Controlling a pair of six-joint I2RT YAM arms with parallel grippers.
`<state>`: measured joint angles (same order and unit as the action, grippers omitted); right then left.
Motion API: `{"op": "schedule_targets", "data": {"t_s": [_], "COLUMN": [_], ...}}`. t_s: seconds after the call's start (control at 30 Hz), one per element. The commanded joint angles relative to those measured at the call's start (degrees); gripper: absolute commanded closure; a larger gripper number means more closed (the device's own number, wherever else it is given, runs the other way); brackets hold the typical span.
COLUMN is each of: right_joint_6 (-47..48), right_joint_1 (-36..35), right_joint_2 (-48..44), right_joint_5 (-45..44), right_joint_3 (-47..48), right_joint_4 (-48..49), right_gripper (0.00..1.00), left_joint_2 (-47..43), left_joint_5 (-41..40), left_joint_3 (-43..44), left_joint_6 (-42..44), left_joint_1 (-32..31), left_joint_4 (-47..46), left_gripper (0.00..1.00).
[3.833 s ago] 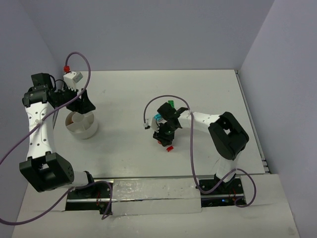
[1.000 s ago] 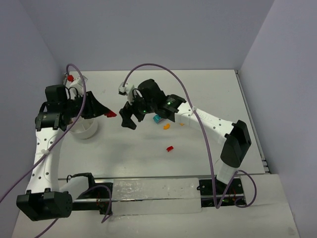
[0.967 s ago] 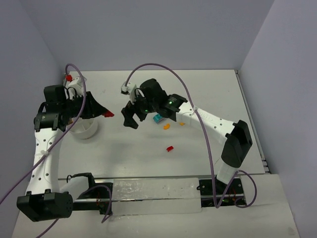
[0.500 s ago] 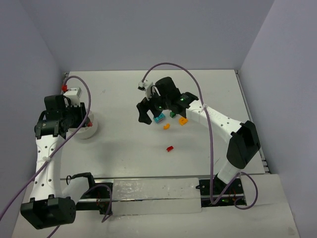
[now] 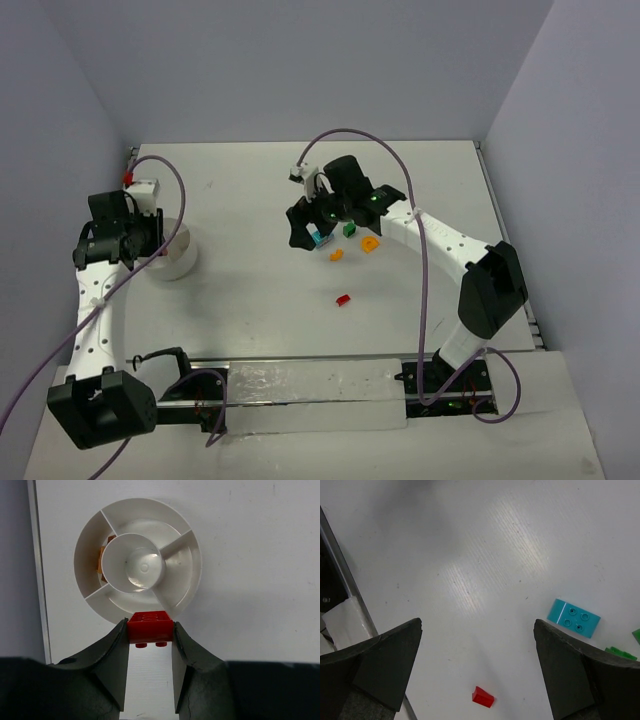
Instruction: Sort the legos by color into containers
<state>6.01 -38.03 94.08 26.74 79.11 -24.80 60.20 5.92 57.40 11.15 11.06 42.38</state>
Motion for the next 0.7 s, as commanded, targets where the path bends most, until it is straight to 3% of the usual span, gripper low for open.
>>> {"op": "schedule_targets", "data": {"t_s": [0.0,0.4,0.67], "right_joint_6": [0.9,1.1,2.1], "right_joint_1": [0.4,0.6,1.1], "right_joint_2": [-2.9,-2.7,-2.6], "right_joint_5": [1.1,0.9,0.7], "right_joint_3": [0.4,0.4,0.4], "right_joint_4": [0.5,0.1,-1.2], "right_gripper": [0.00,0.00,0.00], "left_joint_2": [0.8,4.2,6.4], "left_joint_5": [0.2,2.2,4.6], "left_joint_3": [-1.0,-3.4,-4.5], "left_joint_6": [1.5,1.6,0.7], "left_joint_1": [1.7,4.9,5.7], "left_joint_4": [-4.8,-8.0,-9.8], "left_gripper": [1.00,0.99,0.61]}}
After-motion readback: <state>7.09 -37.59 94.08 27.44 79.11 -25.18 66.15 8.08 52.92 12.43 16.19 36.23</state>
